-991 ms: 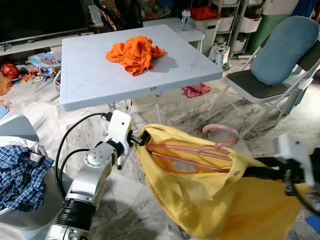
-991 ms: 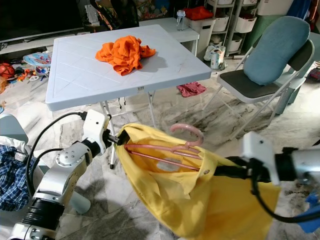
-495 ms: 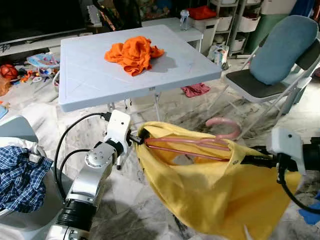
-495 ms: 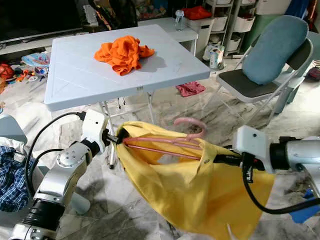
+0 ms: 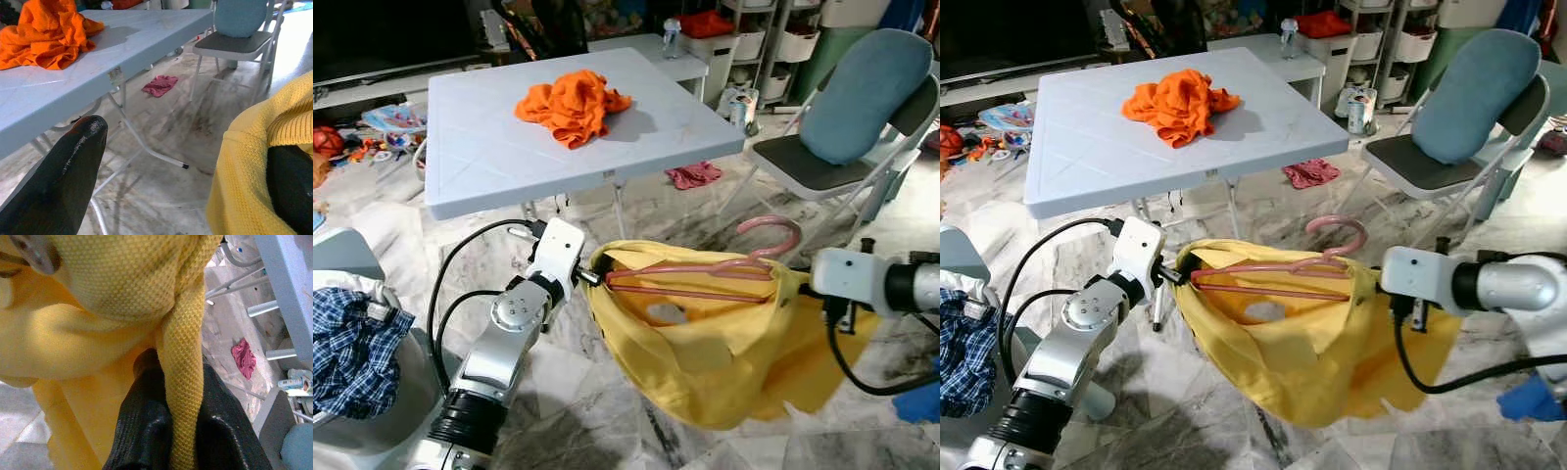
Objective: Hang hanger
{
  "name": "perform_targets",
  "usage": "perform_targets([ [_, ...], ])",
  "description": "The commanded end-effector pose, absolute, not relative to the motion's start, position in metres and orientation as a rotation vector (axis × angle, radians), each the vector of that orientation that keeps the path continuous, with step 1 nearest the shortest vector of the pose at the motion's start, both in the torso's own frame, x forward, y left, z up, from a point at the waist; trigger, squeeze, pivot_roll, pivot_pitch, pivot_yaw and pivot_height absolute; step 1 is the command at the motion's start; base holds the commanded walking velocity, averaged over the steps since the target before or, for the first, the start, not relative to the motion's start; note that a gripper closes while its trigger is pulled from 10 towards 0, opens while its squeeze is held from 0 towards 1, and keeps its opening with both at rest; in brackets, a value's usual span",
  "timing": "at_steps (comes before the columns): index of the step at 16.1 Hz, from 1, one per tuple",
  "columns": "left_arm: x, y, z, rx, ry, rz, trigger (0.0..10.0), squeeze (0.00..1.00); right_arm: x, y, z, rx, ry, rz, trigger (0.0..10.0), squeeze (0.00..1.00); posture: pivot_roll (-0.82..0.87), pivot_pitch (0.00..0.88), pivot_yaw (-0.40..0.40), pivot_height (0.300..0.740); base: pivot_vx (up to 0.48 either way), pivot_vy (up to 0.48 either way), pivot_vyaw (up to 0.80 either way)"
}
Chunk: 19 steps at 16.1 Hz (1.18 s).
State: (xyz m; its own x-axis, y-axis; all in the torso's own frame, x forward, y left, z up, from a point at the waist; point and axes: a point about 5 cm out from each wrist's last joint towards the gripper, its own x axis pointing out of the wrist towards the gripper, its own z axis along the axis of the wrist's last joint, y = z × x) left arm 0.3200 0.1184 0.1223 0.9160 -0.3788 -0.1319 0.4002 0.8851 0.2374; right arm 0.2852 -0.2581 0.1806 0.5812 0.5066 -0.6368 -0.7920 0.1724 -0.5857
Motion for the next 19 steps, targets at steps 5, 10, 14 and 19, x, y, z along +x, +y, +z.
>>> perform_targets([
  [5, 0.32, 0.121, 0.123, 0.408, 0.052, -0.366, 10.0, 0.0, 0.269, -0.237, 0.156, -1.109, 0.373, 1.169, 10.0, 0.0, -0.11, 0.0, 0.016, 0.74, 0.0, 0.0, 0.0],
  [10, 0.323, 0.121, 0.134, 0.449, -0.021, -0.275, 10.0, 0.0, 0.261, -0.242, 0.138, -1.188, 0.464, 1.227, 10.0, 0.0, -0.11, 0.0, 0.01, 0.74, 0.0, 0.0, 0.0],
  [14, 0.314, 0.096, 0.131, 0.437, -0.047, -0.371, 10.0, 0.0, 0.275, -0.238, 0.135, -1.244, 0.421, 1.157, 10.0, 0.0, -0.1, 0.0, -0.001, 0.74, 0.0, 0.0, 0.0],
  [19, 0.314, 0.11, 0.126, 0.444, -0.023, -0.353, 10.0, 0.0, 0.28, -0.266, 0.154, -1.185, 0.408, 1.037, 10.0, 0.0, -0.1, 0.0, 0.0, 0.74, 0.0, 0.0, 0.0],
])
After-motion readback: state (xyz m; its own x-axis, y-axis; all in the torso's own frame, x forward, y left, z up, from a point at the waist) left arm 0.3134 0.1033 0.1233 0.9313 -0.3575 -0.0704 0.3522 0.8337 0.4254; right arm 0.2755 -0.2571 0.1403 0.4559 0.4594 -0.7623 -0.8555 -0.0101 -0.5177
